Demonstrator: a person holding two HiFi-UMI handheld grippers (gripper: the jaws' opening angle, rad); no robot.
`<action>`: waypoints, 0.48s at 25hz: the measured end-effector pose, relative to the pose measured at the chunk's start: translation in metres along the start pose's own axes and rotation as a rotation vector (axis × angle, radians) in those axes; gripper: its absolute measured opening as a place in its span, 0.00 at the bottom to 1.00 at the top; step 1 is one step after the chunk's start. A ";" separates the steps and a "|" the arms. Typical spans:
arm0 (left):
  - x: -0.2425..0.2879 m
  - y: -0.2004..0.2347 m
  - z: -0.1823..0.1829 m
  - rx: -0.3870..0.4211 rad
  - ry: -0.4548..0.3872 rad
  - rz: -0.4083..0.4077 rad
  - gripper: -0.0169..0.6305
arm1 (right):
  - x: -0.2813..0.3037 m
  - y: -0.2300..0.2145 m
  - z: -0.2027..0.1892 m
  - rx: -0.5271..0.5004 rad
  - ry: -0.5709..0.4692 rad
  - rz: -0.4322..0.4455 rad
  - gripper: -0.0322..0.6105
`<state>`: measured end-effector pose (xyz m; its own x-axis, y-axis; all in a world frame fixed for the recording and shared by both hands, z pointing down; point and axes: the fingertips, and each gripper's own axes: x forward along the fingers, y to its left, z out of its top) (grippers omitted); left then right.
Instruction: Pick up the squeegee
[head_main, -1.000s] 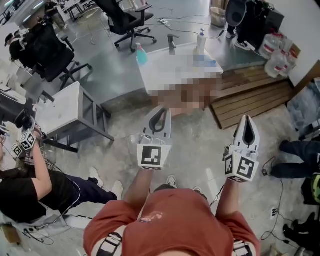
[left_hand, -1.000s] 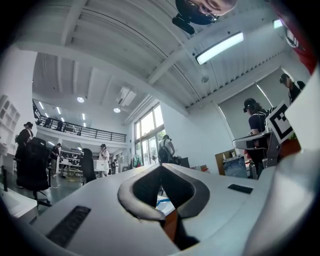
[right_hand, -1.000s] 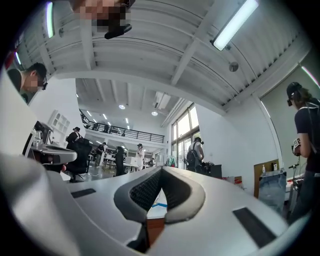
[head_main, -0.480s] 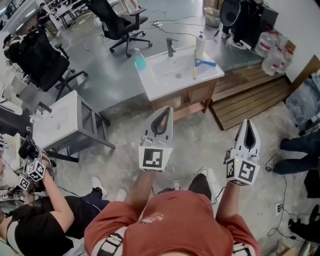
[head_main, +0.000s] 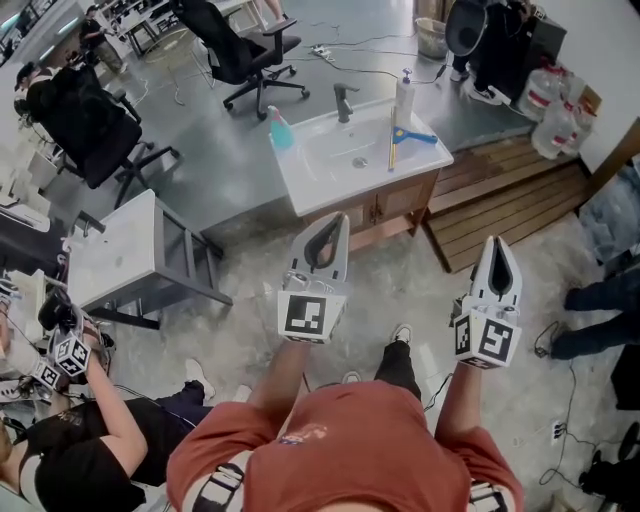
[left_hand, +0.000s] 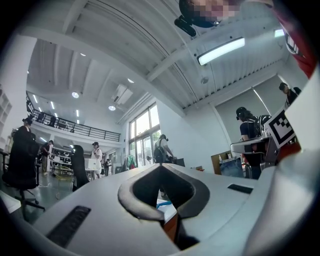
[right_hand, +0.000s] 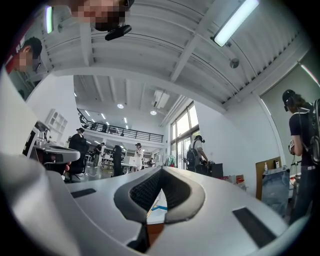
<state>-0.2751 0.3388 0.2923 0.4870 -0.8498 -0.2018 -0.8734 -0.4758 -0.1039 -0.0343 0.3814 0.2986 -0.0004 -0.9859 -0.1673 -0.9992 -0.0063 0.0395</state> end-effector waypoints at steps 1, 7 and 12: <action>0.012 -0.001 -0.002 0.007 0.001 0.003 0.05 | 0.011 -0.007 -0.001 0.002 -0.004 0.003 0.06; 0.088 -0.017 -0.010 0.035 0.005 0.007 0.05 | 0.067 -0.059 -0.005 0.004 -0.007 0.014 0.06; 0.143 -0.041 -0.015 0.056 0.003 -0.011 0.05 | 0.102 -0.102 -0.013 0.017 -0.011 0.008 0.06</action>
<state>-0.1695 0.2332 0.2827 0.4961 -0.8454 -0.1979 -0.8672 -0.4713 -0.1607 0.0685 0.2792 0.2904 -0.0090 -0.9840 -0.1782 -0.9997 0.0048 0.0237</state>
